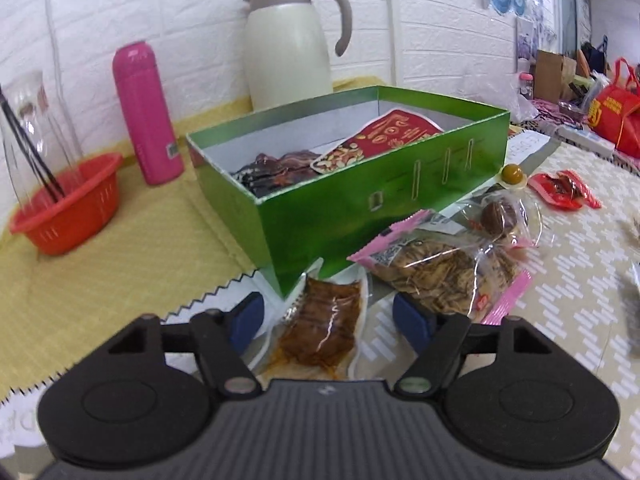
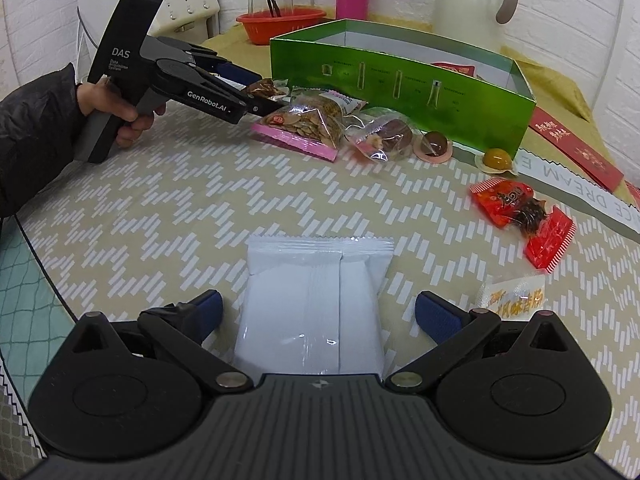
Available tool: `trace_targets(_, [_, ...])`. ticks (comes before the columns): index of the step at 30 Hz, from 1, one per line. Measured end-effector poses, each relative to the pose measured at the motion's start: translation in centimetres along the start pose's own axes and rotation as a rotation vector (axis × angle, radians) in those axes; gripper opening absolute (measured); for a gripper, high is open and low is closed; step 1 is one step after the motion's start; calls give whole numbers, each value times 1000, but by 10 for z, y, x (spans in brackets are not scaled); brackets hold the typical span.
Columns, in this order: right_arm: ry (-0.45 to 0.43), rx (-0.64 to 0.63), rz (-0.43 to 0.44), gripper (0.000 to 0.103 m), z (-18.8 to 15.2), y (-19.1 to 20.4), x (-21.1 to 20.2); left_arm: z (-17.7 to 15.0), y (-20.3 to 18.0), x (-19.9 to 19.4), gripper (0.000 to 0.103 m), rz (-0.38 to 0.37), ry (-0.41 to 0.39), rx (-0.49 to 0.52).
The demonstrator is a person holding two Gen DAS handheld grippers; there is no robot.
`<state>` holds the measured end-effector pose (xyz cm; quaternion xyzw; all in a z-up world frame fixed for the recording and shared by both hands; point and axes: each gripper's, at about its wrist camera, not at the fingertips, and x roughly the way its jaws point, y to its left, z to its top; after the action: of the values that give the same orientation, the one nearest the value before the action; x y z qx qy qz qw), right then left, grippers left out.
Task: Organize snacks
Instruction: 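Grasp the brown meat packet with the left gripper while the right grasps the white packet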
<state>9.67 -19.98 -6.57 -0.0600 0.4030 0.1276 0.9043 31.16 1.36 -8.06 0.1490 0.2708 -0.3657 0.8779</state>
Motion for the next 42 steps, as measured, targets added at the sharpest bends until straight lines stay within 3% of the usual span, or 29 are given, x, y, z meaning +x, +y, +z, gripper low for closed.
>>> trace_targets(1, [-2, -1, 3, 103, 1, -1, 1, 1, 5, 1, 70, -22, 19, -42])
trace_targets(3, [-2, -5, 8, 103, 1, -1, 2, 2, 6, -1, 53, -21, 22, -64])
trace_targets(6, [-40, -35, 29, 103, 0, 3, -4, 0, 1, -6, 45, -28, 25, -76])
trace_targets(7, [-55, -41, 28, 94, 0, 5, -7, -1, -2, -8, 44, -24, 26, -75])
trace_targets(9, [-51, -58, 17, 92, 1, 8, -8, -3, -8, -13, 40, -18, 31, -81])
trace_targets(14, [-59, -32, 30, 88, 1, 9, -13, -10, -28, -30, 39, 42, 38, -73])
trace_targets(18, [-96, -32, 38, 87, 0, 15, -28, -13, -35, -54, 39, 116, 18, -155])
trace_targets(20, [-121, -45, 35, 87, 4, 16, -37, -12, -39, -70, 39, 189, -3, -222])
trace_targets(25, [-177, -13, -18, 87, 30, 9, -41, -2, -60, -98, 39, 316, -57, -309])
trace_targets(28, [-234, 15, -117, 87, 55, 7, -34, 7, -76, -95, 39, 404, -70, -312])
trace_targets(33, [-314, 74, -222, 87, 77, 6, -26, 15, -94, -91, 39, 416, -108, -366])
trace_targets(42, [-317, 121, -227, 87, 75, 4, -21, 20, -103, -92, 39, 422, -116, -375])
